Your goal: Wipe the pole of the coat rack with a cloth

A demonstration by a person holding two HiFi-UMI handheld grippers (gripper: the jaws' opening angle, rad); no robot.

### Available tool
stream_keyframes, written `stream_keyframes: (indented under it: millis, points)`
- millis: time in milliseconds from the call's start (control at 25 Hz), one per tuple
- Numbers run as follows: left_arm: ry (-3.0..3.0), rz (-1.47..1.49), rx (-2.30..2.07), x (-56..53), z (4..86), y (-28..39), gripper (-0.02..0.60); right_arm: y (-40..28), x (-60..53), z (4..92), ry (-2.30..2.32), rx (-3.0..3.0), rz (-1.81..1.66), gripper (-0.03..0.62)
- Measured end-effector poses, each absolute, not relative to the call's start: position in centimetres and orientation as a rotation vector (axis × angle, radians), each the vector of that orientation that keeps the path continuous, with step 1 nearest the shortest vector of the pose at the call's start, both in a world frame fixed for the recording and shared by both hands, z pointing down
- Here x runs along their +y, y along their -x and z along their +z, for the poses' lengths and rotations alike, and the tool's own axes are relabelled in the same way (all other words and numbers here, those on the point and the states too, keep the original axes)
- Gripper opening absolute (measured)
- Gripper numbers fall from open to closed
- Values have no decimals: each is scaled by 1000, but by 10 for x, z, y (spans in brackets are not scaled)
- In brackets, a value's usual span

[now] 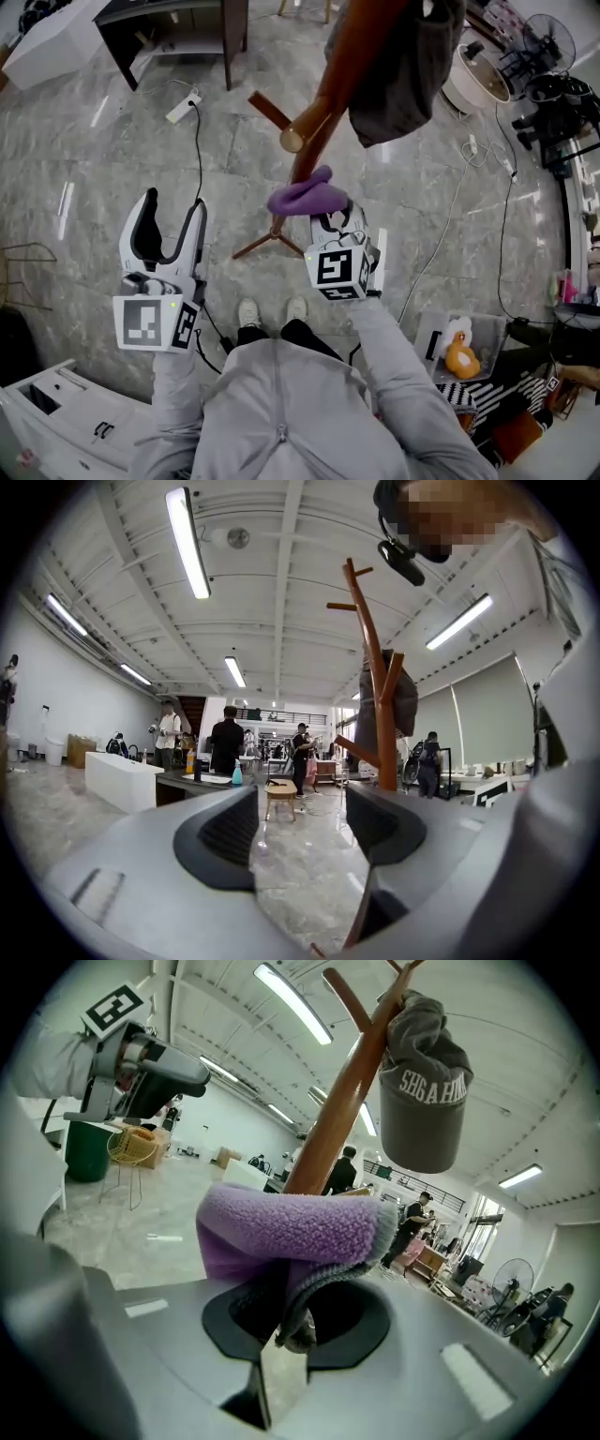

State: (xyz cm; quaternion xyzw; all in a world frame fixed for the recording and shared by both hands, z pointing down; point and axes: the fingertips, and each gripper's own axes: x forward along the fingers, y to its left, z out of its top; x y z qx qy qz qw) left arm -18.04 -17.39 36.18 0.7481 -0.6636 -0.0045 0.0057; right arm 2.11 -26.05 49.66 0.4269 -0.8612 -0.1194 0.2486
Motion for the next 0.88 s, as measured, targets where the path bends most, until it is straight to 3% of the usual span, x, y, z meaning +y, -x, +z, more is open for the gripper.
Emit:
stream_keyframes:
  millis: [600, 880]
  points:
    - [-2356, -14, -2044, -169, 368, 167, 318, 7, -194, 530, -907, -2340, -373, 52]
    - [-2355, -31, -2040, -162, 370, 166, 318, -19, -167, 519, -969, -2359, -318, 52]
